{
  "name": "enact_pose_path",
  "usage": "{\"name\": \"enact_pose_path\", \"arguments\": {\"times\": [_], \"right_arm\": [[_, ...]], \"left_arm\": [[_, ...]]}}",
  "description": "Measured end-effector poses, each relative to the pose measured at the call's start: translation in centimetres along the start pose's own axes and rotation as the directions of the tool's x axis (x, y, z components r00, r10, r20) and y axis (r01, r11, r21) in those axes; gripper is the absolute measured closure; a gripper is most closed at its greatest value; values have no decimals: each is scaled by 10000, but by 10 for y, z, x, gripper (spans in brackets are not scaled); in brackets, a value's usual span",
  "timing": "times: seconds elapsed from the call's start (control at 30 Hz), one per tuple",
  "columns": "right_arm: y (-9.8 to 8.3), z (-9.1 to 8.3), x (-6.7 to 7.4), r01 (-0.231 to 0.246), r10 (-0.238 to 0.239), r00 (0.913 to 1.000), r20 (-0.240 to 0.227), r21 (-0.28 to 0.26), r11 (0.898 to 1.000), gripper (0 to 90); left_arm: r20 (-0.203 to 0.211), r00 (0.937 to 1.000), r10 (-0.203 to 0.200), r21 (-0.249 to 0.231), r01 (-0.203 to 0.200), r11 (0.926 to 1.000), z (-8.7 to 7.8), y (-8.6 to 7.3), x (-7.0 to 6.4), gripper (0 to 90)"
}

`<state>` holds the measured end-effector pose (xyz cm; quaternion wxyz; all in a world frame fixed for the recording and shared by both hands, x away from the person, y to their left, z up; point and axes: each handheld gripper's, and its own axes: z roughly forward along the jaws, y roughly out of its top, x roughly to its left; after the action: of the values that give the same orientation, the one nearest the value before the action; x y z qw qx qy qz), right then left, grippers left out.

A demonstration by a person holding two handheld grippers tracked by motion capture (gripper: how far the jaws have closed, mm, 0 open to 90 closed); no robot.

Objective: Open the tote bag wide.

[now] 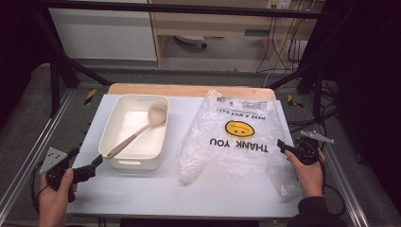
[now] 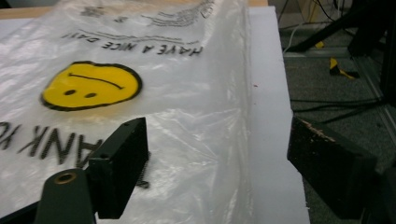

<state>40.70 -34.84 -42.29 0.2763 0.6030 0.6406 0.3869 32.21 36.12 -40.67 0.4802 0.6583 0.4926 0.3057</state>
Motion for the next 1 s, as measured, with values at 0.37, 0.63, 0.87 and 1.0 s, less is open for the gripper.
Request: {"name": "enact_pose_path", "arguments": {"times": [0.37,0.63,0.87,1.0], "right_arm": [[0,-17,56,1702,-1642,9754,-1470,286,9850,86],[-11,-27,64,2293,-2179,9669,-1327,777,9703,94],[-24,-33,50,2213,-2051,9699,-1310,1247,9672,106],[-30,-39,46,2160,-1950,9696,-1478,1424,9660,111]], "left_arm": [[-34,10000,-11,-1,11,10000,-1,0,0,55],[-7,10000,-20,-22,20,10000,-1,0,-1,55],[-58,10000,-24,-23,23,10000,-1,0,0,55],[-60,10000,-28,-15,28,10000,-1,0,-1,55]]}}
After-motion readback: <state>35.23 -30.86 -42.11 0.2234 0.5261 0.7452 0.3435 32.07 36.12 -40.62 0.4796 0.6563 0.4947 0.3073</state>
